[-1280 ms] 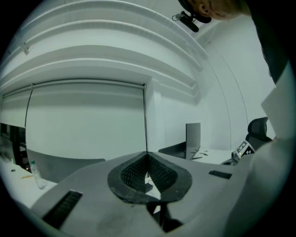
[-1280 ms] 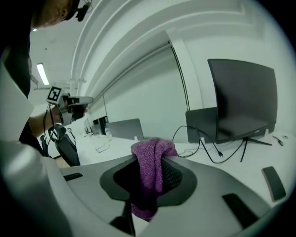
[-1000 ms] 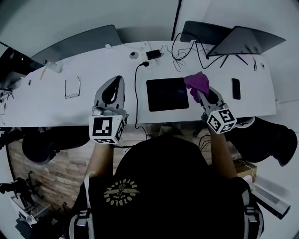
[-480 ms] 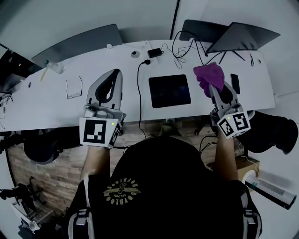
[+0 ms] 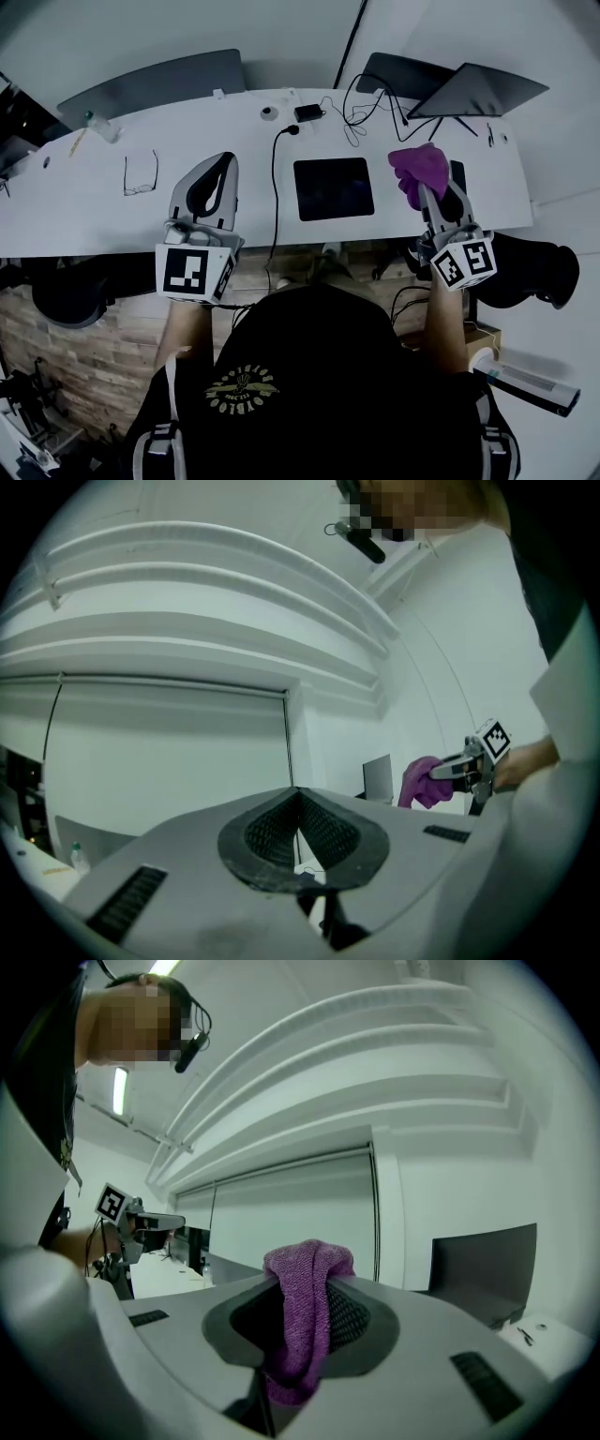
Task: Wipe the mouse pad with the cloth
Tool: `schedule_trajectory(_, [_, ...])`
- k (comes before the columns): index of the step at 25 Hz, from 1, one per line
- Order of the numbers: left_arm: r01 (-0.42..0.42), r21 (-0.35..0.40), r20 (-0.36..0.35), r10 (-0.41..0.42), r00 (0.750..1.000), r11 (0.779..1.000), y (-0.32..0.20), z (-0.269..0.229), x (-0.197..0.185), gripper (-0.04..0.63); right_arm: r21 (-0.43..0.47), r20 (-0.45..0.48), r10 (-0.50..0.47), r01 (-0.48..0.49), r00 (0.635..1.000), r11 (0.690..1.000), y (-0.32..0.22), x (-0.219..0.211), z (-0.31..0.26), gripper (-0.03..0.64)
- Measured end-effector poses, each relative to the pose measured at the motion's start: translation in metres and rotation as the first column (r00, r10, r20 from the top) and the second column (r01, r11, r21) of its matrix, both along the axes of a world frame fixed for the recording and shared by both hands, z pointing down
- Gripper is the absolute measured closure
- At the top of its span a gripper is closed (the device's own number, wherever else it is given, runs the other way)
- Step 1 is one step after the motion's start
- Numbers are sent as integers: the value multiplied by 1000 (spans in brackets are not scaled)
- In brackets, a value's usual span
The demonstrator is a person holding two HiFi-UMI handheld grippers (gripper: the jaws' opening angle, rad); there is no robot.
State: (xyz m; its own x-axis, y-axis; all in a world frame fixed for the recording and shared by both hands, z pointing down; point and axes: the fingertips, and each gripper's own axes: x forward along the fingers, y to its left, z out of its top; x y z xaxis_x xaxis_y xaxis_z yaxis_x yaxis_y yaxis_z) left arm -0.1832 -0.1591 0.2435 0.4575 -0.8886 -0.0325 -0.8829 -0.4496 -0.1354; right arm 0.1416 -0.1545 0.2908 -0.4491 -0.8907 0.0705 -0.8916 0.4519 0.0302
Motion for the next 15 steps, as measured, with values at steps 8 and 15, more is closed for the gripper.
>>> schedule_trajectory(8, [28,2,-86,-27,996,1000,0,-6,-8,594,22,-63,-26,28,998,999,-1,-3,-20,531])
schedule_trajectory(15, [78,-12,-68,-79,995,997,3,0,10,592,39,-115,-59,64,992,997,-8,11,-16,531])
